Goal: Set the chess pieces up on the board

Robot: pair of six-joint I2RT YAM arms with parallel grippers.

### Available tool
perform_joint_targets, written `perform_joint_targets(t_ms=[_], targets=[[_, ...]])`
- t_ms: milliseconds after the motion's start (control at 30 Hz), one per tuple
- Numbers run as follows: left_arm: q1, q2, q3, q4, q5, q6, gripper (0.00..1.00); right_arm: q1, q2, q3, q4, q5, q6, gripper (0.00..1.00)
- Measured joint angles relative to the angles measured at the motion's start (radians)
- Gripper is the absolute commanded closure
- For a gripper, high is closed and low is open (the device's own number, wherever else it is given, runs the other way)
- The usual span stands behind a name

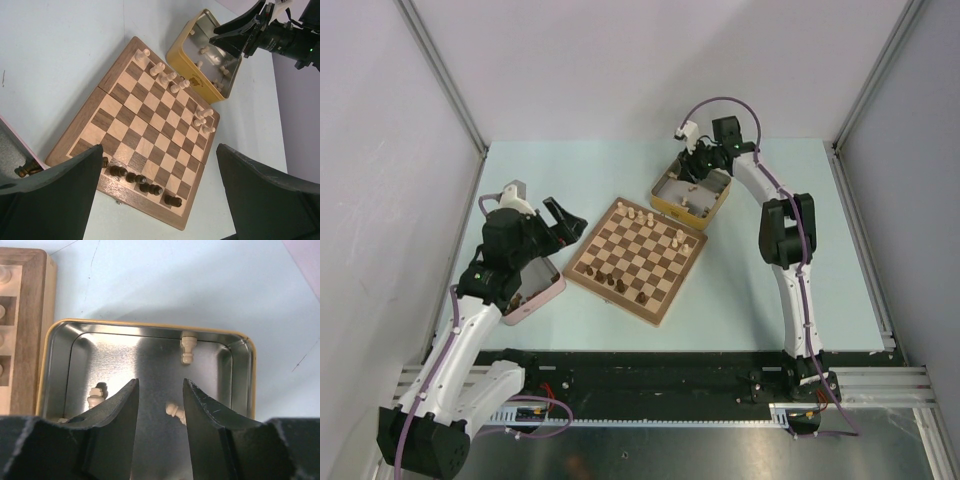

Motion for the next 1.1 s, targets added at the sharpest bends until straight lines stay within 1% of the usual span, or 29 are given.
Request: perform_joint_targets(t_ms=[167,300,600,733,933,1000,1100], targets=[[0.0,0.0,0.0,0.0,0.0,-0.018,0.0,0.0,0.016,-0.003,0.045,-0.018,-0.078,0.55],[0.0,0.0,0.0,0.0,0.0,-0.02,0.0,-0.002,0.04,-0.004,0.078,-0.027,-0.118,0.5],[0.0,-0.015,0.0,0.001,-0.001,-0.028,0.0,-0.004,0.076,-0.006,0.128,-0.042,-0.179,0.5],[0.0,-0.015,0.0,0.002,-0.001,-0.028,0.0,-0.004,0.102,0.014,0.135,-0.05,-0.192,0.52],[0.0,-0.014,0.0,0.002,-0.001,-0.027,0.0,0.003,0.149,0.053,0.136,-0.047,-0.225,0.59],[0.0,-0.014,0.0,0.002,-0.001,-0.028,0.0,0.004,0.16,0.061,0.137,-0.04,-0.233,0.61],[0.0,-0.012,0.0,0.002,-0.001,-0.028,0.0,0.008,0.18,0.078,0.139,-0.028,-0.243,0.67]])
